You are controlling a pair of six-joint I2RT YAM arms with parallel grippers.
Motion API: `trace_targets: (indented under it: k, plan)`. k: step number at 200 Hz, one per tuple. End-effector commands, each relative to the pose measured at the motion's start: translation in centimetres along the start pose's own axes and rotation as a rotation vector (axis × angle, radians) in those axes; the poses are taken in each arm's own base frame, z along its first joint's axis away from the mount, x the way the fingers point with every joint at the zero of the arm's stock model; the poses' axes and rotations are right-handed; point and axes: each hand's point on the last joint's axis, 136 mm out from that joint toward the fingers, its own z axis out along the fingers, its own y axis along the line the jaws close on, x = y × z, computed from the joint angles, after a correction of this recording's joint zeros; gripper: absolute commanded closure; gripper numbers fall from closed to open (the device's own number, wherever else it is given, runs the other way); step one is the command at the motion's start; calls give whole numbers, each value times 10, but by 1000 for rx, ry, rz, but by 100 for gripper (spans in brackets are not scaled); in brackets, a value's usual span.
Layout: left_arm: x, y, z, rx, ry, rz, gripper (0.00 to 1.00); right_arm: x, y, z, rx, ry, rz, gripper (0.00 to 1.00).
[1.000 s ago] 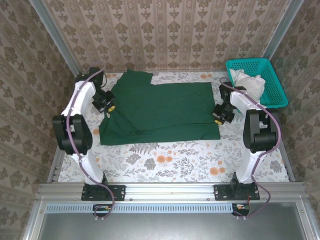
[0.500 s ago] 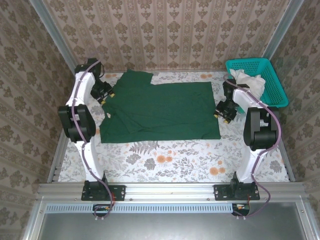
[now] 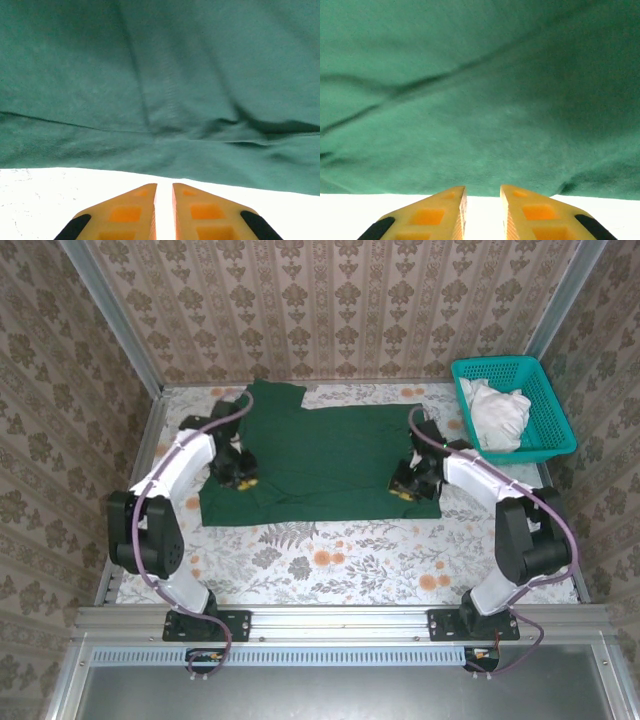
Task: Fold and stack the t-shirts
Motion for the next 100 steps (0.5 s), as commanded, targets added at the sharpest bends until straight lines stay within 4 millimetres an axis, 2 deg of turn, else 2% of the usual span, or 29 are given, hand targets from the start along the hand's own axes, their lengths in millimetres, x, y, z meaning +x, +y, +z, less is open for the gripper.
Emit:
trace_targets:
  k: [1, 17, 34, 44, 61, 75, 100]
  plan:
    - [-12, 17, 19, -31, -44, -40, 85, -6, -17, 13, 42, -22, 48, 75]
    - [-14, 40, 35, -104, -40, -58, 84, -5, -30, 21, 110, 6, 46, 75]
    - [-11, 67, 51, -168, -1, -115, 85, -2, -55, 28, 194, 21, 110, 73]
    - [-7, 82, 56, -201, 17, -164, 85, 2, -60, 33, 184, 45, 148, 71]
    - [-2, 103, 56, -239, 4, -235, 82, 4, -67, 28, 210, 29, 169, 70]
    - [-1, 111, 54, -249, -5, -255, 76, 9, -74, 26, 224, 52, 202, 68]
    - [6, 113, 56, -250, 22, -246, 76, 22, -82, 25, 248, 106, 242, 66]
